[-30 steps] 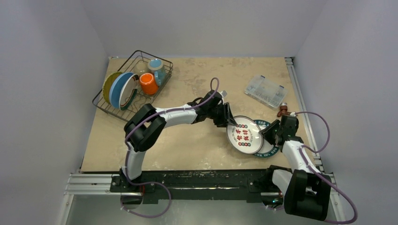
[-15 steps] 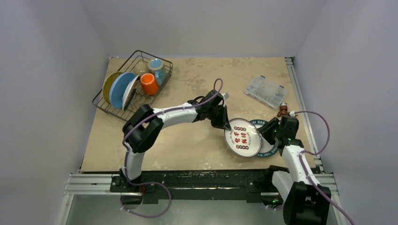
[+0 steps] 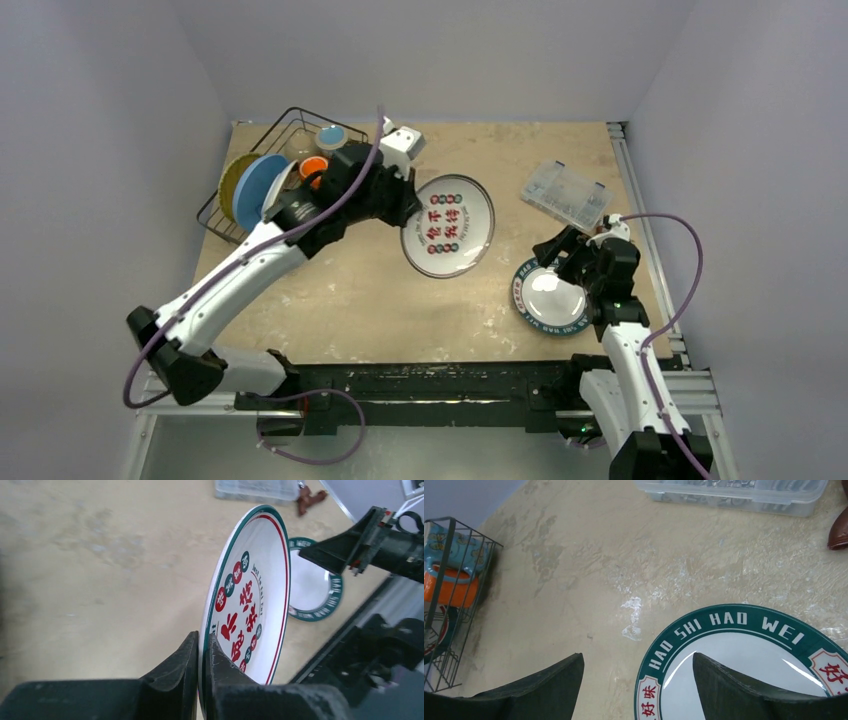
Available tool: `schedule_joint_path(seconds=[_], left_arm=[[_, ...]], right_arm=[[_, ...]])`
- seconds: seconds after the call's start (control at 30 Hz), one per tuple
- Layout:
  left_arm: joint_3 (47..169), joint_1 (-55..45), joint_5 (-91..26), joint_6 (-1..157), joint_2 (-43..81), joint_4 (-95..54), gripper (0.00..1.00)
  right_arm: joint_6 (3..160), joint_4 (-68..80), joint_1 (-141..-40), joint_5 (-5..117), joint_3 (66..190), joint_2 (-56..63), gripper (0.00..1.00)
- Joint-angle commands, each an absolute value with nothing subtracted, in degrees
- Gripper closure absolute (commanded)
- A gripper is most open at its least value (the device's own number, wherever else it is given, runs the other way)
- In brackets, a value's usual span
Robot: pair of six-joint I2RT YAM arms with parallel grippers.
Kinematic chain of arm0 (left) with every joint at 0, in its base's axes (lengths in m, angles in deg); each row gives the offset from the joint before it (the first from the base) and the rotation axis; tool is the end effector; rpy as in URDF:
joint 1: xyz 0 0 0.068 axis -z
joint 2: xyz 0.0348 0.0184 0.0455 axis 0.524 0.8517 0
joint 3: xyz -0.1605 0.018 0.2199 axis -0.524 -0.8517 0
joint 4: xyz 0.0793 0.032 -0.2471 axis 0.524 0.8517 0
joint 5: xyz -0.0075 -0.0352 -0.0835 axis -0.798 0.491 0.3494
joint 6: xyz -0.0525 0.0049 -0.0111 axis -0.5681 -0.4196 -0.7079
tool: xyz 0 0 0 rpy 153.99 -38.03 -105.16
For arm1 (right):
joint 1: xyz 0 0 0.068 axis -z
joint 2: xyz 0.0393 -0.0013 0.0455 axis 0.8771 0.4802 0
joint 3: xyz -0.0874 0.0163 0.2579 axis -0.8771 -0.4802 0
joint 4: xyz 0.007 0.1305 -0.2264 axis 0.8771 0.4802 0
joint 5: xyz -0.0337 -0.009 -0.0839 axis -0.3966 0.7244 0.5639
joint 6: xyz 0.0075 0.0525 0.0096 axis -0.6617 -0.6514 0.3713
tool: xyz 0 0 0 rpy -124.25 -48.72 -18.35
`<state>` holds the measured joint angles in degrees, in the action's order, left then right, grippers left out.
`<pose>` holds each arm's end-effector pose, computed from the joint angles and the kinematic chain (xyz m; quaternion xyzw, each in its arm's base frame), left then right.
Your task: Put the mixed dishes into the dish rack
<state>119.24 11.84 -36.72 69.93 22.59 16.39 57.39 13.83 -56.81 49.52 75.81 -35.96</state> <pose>0.2188 -0.2108 0.3967 0.1961 0.8440 -0.2880 0.4078 0.1718 -0.0051 0.2218 0.1983 0.8225 0.2198 0.4856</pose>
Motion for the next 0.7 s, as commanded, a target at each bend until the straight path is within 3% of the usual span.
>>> schedule_joint_path(seconds=[0.0,0.27,0.67], left_arm=[[120.5,11.91,-58.62,93.14,14.01,22.49,1.0],[108.0,9.33,-87.83,126.14,9.1,1.42,1.0],[104.21,-4.19,-88.57,130.5,14.72,-9.71,1.0]], right_arm=[[59.69,7.29,-57.07,44.89,74.45,-33.71,0.2],[59.74,4.39,-57.75,45.15,73.69,-32.12,0.2],[59.92,3.91,-58.38,44.9,74.06,-29.96,0.2]])
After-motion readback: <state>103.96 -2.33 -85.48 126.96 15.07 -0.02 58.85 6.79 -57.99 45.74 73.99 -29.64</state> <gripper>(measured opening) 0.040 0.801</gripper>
